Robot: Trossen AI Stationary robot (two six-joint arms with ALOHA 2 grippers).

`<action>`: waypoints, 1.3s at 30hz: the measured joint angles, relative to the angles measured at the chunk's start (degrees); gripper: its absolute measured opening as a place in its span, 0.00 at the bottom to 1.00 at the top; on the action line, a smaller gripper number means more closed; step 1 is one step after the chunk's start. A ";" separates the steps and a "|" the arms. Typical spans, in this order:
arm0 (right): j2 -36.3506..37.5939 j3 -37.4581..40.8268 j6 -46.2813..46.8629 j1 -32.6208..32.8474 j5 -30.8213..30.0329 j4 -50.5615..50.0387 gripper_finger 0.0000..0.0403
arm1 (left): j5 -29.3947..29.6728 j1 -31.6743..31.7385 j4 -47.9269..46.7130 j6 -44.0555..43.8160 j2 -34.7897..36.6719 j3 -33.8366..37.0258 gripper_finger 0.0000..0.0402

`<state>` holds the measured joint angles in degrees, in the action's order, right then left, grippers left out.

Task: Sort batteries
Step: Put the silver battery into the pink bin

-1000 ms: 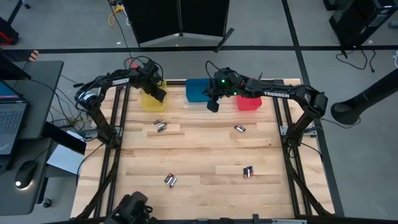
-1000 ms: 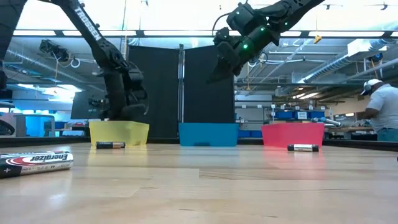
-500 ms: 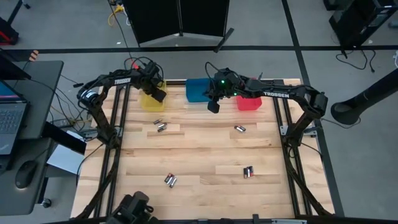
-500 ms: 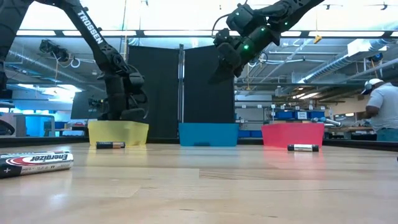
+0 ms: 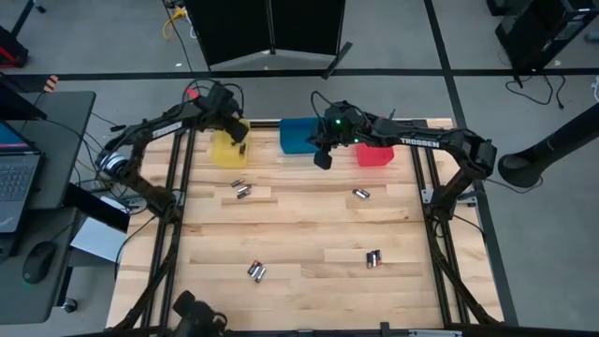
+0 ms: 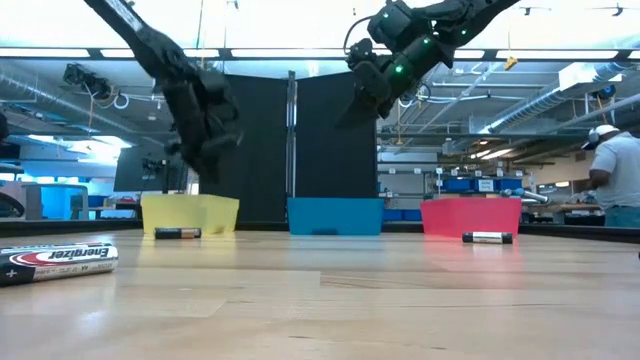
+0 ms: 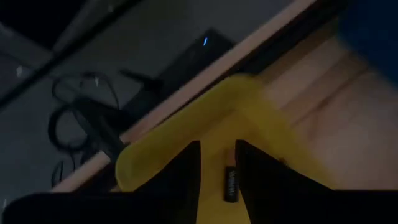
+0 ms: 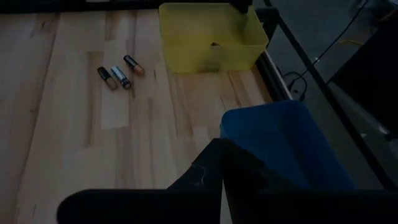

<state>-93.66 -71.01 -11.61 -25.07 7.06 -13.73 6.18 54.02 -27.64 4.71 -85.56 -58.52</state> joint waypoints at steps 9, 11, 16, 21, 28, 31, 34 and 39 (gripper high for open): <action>0.56 0.41 1.61 3.09 0.23 -4.12 0.05 | -9.07 -10.81 2.85 2.21 8.82 4.92 0.20; 0.56 1.66 2.35 4.39 0.32 -4.25 0.04 | -9.67 -13.78 6.80 2.20 9.92 8.02 0.20; 0.46 5.06 5.92 8.07 0.45 -4.81 0.05 | -9.88 -21.43 20.57 0.69 12.02 17.73 0.19; 0.46 6.88 10.39 12.85 0.45 -5.72 0.06 | -10.20 -29.21 34.11 0.26 13.73 26.26 0.19; 0.46 6.96 16.16 21.08 -2.42 -7.63 0.08 | -13.20 -38.75 38.08 -2.97 14.80 29.66 0.19; 0.46 6.96 18.40 24.84 -5.01 -8.27 0.08 | -14.70 -43.58 38.09 -5.20 14.80 29.64 0.19; 0.46 6.96 19.91 28.65 -8.51 -9.25 0.10 | -14.89 -49.46 37.96 -7.39 14.80 29.60 0.19; 0.46 6.96 21.34 33.58 -13.03 -9.34 0.13 | -10.49 -59.81 31.69 -16.01 14.80 25.79 0.19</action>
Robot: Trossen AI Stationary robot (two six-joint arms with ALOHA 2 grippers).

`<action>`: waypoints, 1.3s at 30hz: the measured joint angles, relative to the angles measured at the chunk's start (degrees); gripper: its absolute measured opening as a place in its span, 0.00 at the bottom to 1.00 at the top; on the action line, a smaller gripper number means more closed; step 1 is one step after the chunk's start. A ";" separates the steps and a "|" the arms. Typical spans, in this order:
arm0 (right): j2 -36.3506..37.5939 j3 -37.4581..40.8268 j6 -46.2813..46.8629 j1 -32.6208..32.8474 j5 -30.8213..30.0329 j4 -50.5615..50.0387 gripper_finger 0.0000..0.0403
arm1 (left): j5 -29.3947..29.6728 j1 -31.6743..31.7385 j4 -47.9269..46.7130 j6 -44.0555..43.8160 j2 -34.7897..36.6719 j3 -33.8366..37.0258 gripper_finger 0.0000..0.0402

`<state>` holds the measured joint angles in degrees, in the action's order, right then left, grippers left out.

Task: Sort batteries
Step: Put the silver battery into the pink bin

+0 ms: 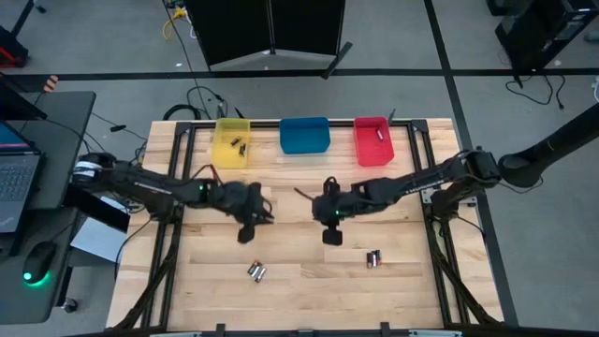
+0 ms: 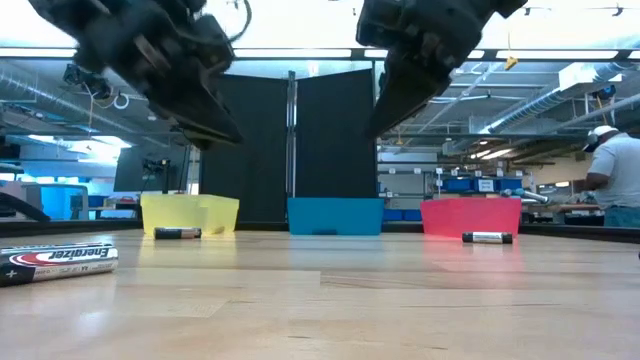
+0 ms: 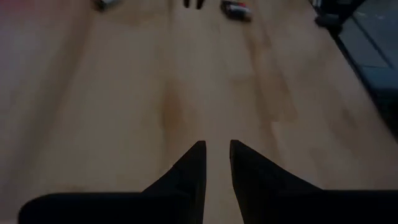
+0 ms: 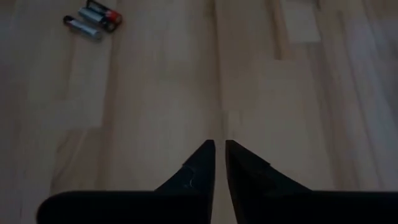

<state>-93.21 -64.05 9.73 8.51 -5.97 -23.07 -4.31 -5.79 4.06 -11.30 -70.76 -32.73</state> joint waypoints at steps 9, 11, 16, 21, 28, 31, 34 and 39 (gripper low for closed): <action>0.00 0.00 2.77 3.56 -0.58 2.02 0.16 | 9.57 -17.01 -15.70 -15.07 0.00 -9.30 0.13; -0.35 0.00 2.67 4.19 -0.52 4.09 0.16 | 11.35 -20.58 -15.64 -17.85 0.00 -9.64 0.10; -0.46 -0.02 2.53 6.09 0.69 6.94 0.15 | 15.92 -29.04 -16.47 -27.73 -1.51 -9.30 0.04; -0.46 -0.02 4.07 8.41 0.82 9.17 0.15 | 17.18 -34.01 -14.39 -41.22 -7.54 -9.45 0.02; -0.46 -0.02 6.58 11.10 -3.21 9.36 0.14 | 16.63 -35.03 -16.27 -47.68 -18.19 -17.71 0.05; -0.46 -0.02 7.21 11.70 -4.67 9.45 0.14 | 16.54 -35.01 -22.31 -48.72 -21.01 -22.40 0.08; -0.46 -0.02 7.27 12.00 -5.09 9.46 0.14 | 16.75 -34.34 -28.18 -49.95 -22.10 -25.40 0.11; -0.46 -0.02 7.27 12.00 -5.11 9.68 0.14 | 18.40 -32.02 -29.83 -57.41 -22.40 -26.05 0.17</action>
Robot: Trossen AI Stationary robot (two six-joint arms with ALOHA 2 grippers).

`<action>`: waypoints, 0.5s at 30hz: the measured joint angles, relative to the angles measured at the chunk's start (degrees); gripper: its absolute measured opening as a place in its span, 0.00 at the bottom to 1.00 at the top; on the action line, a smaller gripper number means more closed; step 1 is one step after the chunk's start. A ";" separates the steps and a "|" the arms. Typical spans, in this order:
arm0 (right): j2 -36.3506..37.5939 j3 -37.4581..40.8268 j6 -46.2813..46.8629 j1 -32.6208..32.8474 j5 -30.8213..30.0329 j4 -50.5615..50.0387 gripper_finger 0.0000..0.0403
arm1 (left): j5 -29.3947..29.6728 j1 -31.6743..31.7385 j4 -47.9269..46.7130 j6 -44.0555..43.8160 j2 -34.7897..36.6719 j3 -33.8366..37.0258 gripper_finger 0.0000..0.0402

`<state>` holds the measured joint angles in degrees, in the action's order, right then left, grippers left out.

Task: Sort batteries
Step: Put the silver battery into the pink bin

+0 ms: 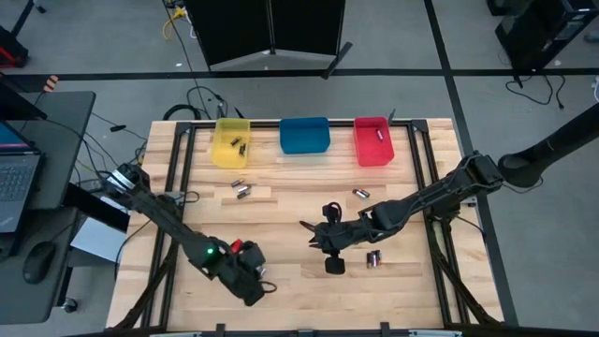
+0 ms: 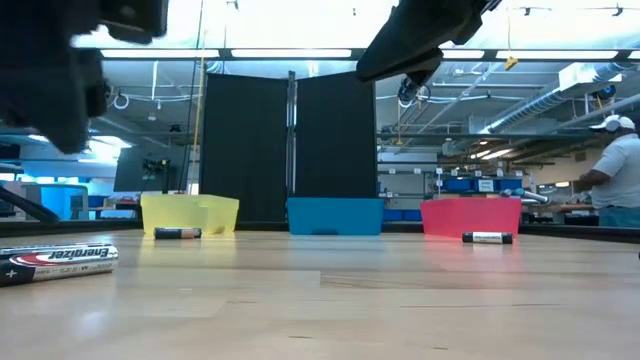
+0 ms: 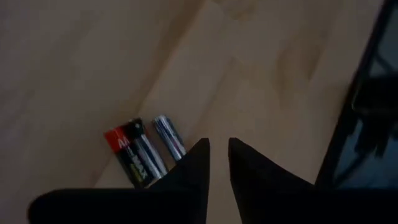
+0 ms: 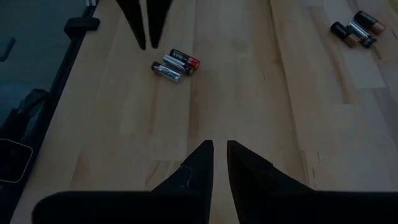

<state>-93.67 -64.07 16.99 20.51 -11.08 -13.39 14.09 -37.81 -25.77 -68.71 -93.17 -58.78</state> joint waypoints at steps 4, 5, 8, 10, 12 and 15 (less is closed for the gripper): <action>0.00 0.00 0.01 0.00 -0.01 0.03 0.14 | -0.39 1.78 0.39 -2.49 -0.48 0.00 0.24; 0.00 0.00 0.01 0.00 -0.01 0.05 0.14 | -0.95 2.03 0.67 -2.60 -0.80 0.00 0.26; 0.00 0.00 0.04 0.00 -0.01 0.09 0.14 | -3.58 2.39 0.81 -3.77 -2.30 0.00 0.31; 0.00 0.00 0.82 0.11 -0.01 0.07 0.14 | -5.37 2.48 1.00 -4.99 -3.71 0.00 0.34; 0.00 0.00 1.07 0.17 -0.01 0.07 0.14 | -6.23 2.50 1.53 -5.52 -5.17 0.02 0.37; 0.00 0.00 1.05 0.42 -0.12 0.07 0.14 | -6.34 2.61 2.82 -6.04 -6.32 0.02 0.39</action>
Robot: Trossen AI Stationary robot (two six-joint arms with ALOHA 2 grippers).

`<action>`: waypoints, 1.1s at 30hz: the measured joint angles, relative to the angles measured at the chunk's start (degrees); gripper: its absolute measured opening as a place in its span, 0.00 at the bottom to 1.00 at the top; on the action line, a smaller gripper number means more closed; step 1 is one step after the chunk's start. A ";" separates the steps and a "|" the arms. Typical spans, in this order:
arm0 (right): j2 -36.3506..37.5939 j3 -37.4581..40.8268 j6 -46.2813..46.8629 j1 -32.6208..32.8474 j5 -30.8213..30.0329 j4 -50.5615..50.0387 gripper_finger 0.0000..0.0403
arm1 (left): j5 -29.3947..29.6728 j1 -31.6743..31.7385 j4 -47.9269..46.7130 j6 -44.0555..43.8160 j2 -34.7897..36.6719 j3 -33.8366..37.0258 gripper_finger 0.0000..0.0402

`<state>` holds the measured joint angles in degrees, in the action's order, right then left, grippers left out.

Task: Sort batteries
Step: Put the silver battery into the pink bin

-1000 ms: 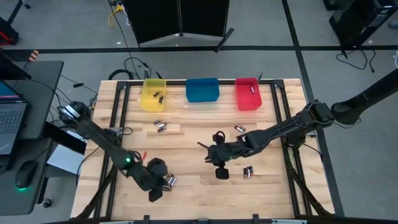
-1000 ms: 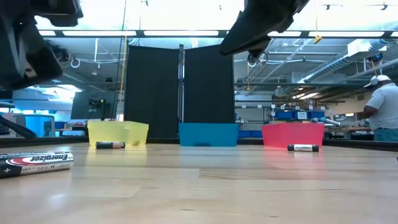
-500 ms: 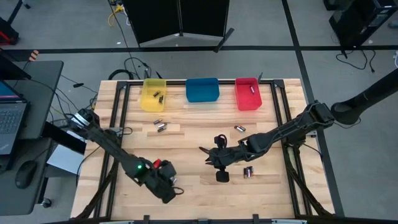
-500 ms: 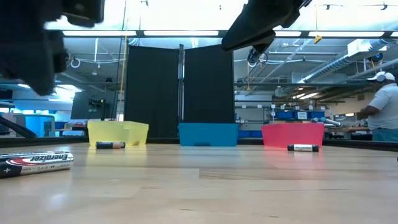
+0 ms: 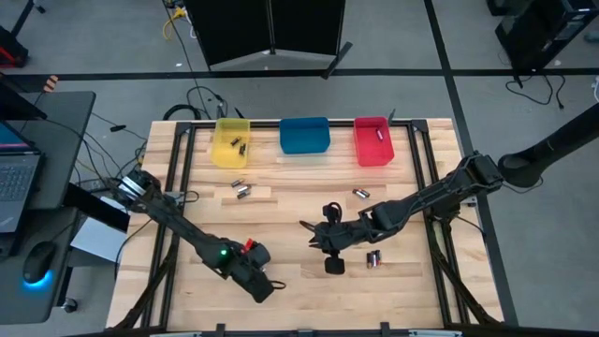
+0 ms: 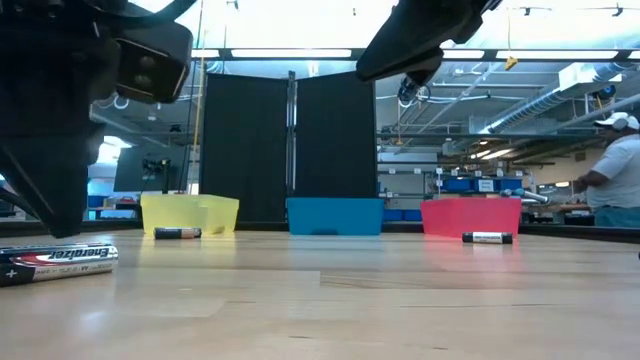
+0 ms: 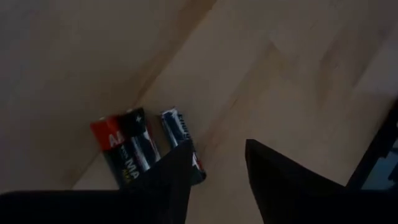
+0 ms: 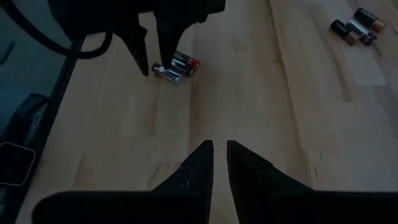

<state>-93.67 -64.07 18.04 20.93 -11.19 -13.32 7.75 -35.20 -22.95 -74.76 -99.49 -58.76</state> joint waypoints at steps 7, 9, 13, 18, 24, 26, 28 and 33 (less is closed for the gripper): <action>0.00 0.00 -0.08 0.06 -0.31 0.01 0.14 | 1.57 0.06 -1.34 -0.74 -0.32 0.00 0.40; 0.00 0.00 -0.14 0.06 -0.31 0.00 0.14 | 1.60 0.06 -1.46 -0.75 -0.32 0.02 0.40; 0.00 0.00 -1.08 0.06 -0.33 0.00 0.14 | 1.66 0.22 -1.50 -0.75 -0.32 0.02 0.40; 0.00 0.00 -1.25 0.06 -0.33 0.00 0.14 | 2.03 0.24 -1.65 -0.75 -0.99 0.02 0.40; 0.02 0.00 -1.27 0.06 -0.31 -0.06 0.14 | 0.46 0.26 1.17 -0.75 -3.81 0.00 0.40; 0.02 0.00 -1.27 0.06 -0.33 -0.09 0.14 | 0.46 0.24 1.17 -0.75 -3.86 -0.01 0.40; 0.02 0.00 -1.27 0.06 -0.33 -0.18 0.14 | 0.52 0.24 1.13 -0.75 -3.86 -0.02 0.40; 0.02 0.00 -1.27 0.06 -0.32 -0.23 0.14 | -0.29 0.26 0.79 1.25 -4.15 -0.09 0.37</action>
<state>-93.65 -64.07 16.78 20.99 -11.52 -13.55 7.46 -34.94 -22.17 -73.50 -103.63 -58.85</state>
